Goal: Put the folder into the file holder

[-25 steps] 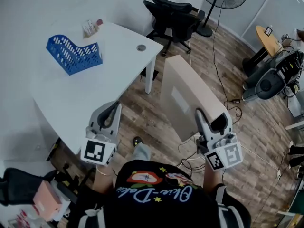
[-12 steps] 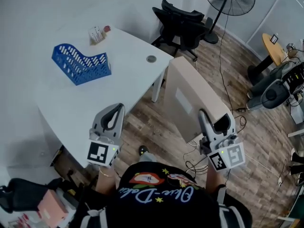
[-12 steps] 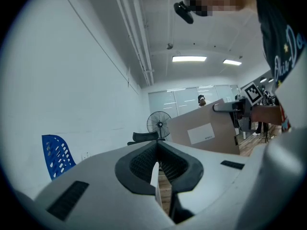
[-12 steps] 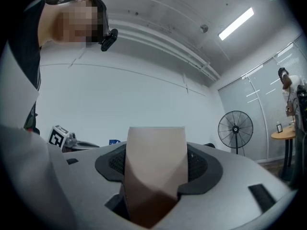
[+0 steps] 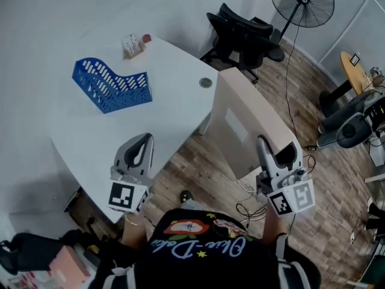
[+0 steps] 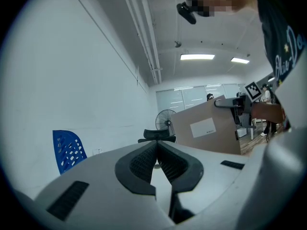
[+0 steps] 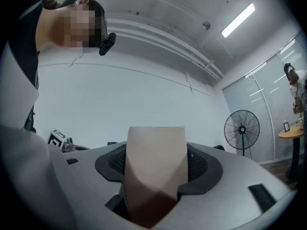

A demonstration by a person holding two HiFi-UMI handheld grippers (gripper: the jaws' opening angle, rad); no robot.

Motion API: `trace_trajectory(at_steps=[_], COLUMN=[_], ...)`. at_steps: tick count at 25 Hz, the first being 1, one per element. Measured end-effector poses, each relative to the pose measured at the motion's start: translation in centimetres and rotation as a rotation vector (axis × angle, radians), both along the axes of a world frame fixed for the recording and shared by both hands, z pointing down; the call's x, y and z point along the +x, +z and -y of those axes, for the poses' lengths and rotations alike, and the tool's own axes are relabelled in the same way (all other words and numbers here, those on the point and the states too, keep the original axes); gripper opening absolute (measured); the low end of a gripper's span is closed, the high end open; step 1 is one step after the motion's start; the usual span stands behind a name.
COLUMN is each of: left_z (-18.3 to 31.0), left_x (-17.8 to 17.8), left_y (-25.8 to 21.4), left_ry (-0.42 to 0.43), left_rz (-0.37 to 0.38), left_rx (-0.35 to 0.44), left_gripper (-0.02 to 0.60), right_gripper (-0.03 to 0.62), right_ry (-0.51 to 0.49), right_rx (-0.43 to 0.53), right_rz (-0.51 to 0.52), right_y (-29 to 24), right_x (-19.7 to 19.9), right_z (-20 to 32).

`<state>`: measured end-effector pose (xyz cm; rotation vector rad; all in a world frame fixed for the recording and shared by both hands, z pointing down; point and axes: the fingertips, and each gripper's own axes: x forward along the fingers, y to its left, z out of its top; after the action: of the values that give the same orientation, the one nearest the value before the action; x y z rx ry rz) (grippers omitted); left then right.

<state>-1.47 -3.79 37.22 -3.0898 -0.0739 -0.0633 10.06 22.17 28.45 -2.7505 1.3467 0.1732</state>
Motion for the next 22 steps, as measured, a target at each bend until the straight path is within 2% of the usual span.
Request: trace_trajectory(at_steps=[9, 14, 18, 22], left_z=[1.9, 2.7, 4.3, 6.5], left_x=[-0.1, 0.1, 0.3, 0.8], left_y=[0.4, 0.5, 0.5, 0.4], left_ry=[-0.029, -0.073, -0.142, -0.260], left_rz=[-0.008, -0.005, 0.000, -0.002], left_rx=[-0.010, -0.014, -0.005, 0.010], left_gripper=[0.005, 0.005, 0.005, 0.005], right_gripper=[0.273, 0.273, 0.273, 0.273], right_ry=[-0.012, -0.054, -0.118, -0.210], right_rx=[-0.003, 0.009, 0.024, 0.055], right_rz=[-0.005, 0.007, -0.003, -0.005], right_y=[-0.2, 0.0, -0.2, -0.2], right_x=[1.1, 2.6, 4.7, 8.3], right_z=[1.8, 3.1, 5.4, 8.7])
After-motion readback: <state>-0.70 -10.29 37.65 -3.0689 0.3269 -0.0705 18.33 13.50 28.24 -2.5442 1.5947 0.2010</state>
